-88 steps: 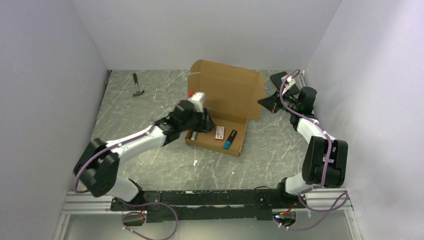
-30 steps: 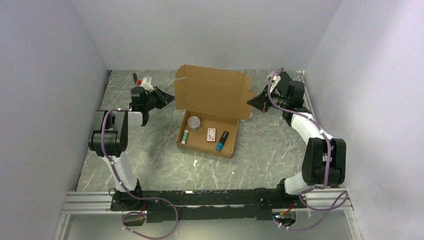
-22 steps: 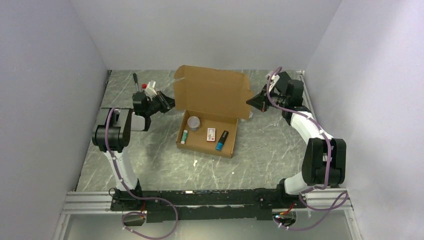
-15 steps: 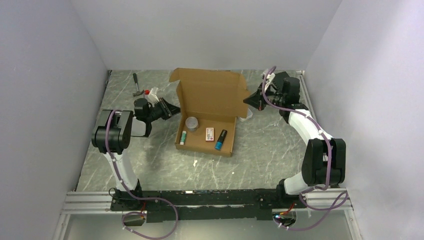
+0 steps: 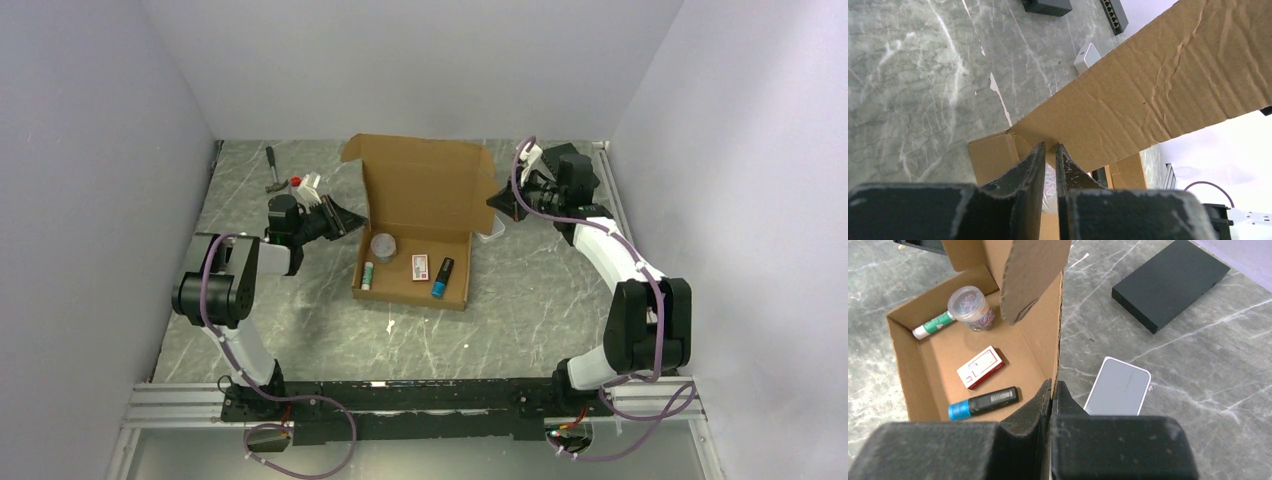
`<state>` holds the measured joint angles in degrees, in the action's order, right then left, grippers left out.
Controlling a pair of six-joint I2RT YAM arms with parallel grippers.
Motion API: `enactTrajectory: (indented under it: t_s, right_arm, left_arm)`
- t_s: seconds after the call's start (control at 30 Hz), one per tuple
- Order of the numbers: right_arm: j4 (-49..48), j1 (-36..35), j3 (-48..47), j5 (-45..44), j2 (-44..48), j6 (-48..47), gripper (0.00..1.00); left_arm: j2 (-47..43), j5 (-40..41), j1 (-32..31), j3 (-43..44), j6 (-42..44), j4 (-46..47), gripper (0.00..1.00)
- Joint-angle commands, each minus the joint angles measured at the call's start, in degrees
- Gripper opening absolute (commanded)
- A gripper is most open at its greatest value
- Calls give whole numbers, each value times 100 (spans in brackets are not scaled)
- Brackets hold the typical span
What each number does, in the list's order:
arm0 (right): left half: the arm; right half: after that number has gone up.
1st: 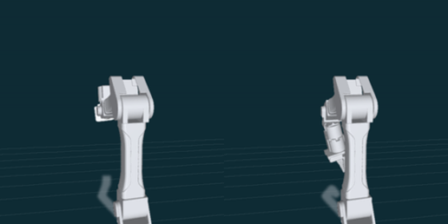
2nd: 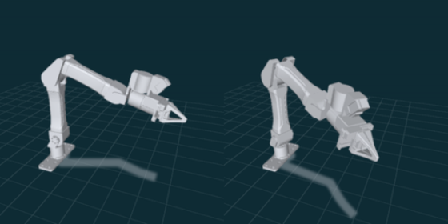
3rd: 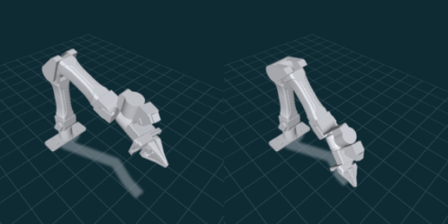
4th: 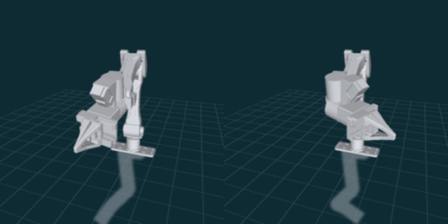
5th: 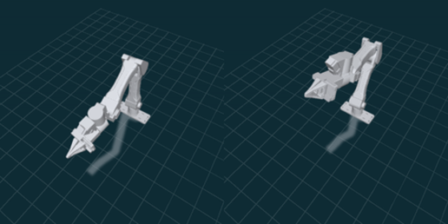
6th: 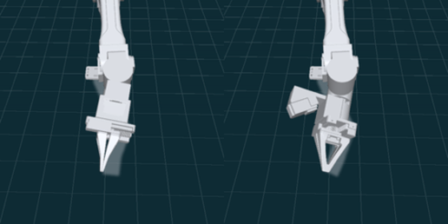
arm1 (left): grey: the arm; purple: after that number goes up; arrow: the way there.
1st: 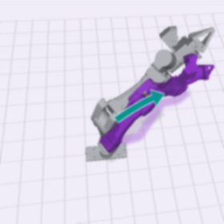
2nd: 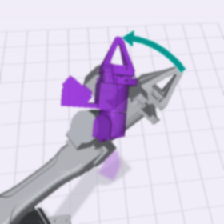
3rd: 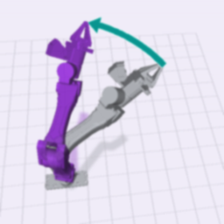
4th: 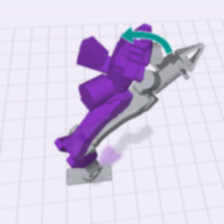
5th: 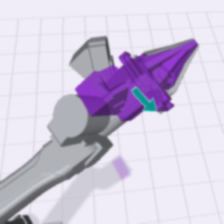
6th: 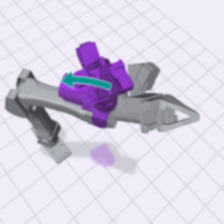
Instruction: Fold the paper box
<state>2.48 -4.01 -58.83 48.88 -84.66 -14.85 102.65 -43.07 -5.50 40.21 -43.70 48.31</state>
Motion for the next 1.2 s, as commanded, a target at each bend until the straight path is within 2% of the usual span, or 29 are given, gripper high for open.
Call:
enactTrajectory:
  t_s: [0.0,0.2,0.47,0.67,0.8,1.0,1.17]
  right_arm:
    - [-399,-38,216,18,302,-429,0]
    - [-524,24,408,213,424,-754,0]
    - [-774,73,652,592,538,-1065,0]
    - [-729,102,636,696,565,-1146,0]
    - [-691,101,610,718,590,-1183,0]
    - [-670,102,618,689,641,-1244,0]
    - [-685,107,672,660,670,-1350,0]
  left_arm:
    - [-403,153,-9,52,391,-372,19]
    - [-656,5,154,50,595,-290,22]
    - [-369,-428,186,-20,566,1022,27]
    - [-203,-458,181,-261,415,1892,39]
    - [-531,-272,144,-352,658,1473,39]
    - [-1535,254,17,-562,1288,56,39]
    - [-2015,394,-26,-924,1196,-157,41]
